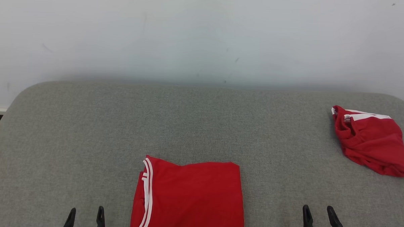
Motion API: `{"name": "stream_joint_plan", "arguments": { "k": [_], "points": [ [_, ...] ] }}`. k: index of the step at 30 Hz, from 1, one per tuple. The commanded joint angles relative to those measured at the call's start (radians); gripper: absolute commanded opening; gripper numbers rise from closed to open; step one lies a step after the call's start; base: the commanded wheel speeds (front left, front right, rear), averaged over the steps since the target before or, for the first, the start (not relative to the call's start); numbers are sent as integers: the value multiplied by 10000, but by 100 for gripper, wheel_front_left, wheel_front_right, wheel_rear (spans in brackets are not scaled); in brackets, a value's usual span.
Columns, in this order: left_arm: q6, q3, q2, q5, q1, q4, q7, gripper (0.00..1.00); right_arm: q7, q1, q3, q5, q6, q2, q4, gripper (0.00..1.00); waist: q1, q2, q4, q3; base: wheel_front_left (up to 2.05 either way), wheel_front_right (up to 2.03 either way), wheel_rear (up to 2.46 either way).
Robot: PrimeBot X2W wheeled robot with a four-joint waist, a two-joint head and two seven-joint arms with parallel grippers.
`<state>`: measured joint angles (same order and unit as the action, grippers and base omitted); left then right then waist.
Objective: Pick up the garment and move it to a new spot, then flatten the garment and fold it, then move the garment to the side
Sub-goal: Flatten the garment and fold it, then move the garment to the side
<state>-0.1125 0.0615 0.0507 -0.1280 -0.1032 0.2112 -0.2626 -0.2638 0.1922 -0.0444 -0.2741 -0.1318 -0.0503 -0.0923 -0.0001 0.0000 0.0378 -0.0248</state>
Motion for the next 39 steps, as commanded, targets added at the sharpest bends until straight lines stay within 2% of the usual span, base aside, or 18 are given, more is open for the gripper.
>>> {"name": "stream_joint_plan", "arguments": {
  "k": [1, 20, 39],
  "points": [
    [66, -29, -5, -133, -93, -77, -27, 100, -3, 148, -14, -47, 14, -2, -17, 100, 1, 0, 6, 2, 0, 0, 0],
    [322, -268, -7, -62, -214, -279, -27, 100, -3, -40, 208, 307, 14, -1, 25, 100, 1, 0, -21, 111, 0, 0, 0],
    [301, -254, -7, -68, -124, -175, -27, 100, -3, -4, 244, 218, 14, 0, -18, 100, 1, 0, 33, 101, 0, 0, 0]
  ]
}}
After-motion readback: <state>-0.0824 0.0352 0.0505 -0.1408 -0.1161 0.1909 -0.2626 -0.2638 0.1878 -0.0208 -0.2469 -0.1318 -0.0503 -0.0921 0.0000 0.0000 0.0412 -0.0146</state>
